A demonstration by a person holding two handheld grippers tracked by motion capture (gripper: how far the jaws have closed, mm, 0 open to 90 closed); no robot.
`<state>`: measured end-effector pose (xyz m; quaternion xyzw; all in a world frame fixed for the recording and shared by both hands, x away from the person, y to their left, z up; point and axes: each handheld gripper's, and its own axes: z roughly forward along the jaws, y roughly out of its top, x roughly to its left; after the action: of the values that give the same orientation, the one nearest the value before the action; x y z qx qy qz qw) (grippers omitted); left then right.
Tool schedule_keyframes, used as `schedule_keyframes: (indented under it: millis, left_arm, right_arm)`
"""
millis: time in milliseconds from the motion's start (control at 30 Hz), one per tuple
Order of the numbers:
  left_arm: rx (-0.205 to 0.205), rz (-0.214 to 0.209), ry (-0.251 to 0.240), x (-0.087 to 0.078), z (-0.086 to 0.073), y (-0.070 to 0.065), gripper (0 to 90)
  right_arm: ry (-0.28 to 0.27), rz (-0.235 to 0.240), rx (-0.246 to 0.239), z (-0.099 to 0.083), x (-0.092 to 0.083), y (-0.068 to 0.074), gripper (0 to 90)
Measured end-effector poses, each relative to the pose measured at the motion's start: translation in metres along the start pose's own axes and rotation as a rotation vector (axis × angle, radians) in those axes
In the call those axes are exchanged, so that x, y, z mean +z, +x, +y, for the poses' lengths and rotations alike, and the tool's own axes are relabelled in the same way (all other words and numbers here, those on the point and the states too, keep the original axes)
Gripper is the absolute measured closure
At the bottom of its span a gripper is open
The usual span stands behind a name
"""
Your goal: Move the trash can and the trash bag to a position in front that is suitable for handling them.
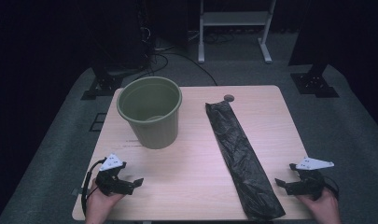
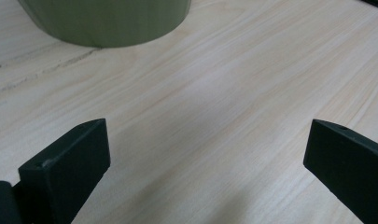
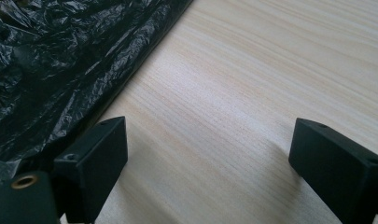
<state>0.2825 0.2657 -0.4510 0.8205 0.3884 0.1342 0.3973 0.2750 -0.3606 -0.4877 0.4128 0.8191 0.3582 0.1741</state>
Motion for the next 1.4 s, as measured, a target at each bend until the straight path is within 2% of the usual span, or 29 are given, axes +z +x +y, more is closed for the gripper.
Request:
schedule_keyframes:
  millis: [767, 833, 900, 1233, 1400]
  left_arm:
    - [0.006, -0.009, -0.056, -0.021, 0.051, 0.01, 0.0]
    - [0.0, -0.014, -0.059, -0.023, 0.058, 0.012, 0.0]
    - [0.012, -0.016, -0.056, -0.027, 0.068, 0.015, 0.0]
    - [0.029, 0.0, -0.07, -0.039, 0.093, 0.024, 0.0]
    - [0.021, 0.003, -0.091, -0.047, 0.104, 0.032, 0.0]
  right_arm:
    - [0.0, 0.0, -0.001, 0.0, 0.0, 0.0, 10.3]
    - [0.0, 0.0, -0.001, 0.0, 0.0, 0.0, 10.3]
    - [0.0, 0.0, -0.001, 0.0, 0.0, 0.0, 10.3]
    - [0.0, -0.001, -0.001, 0.0, 0.0, 0.0, 10.3]
    - [0.001, -0.001, 0.0, 0.0, 0.0, 0.0, 10.3]
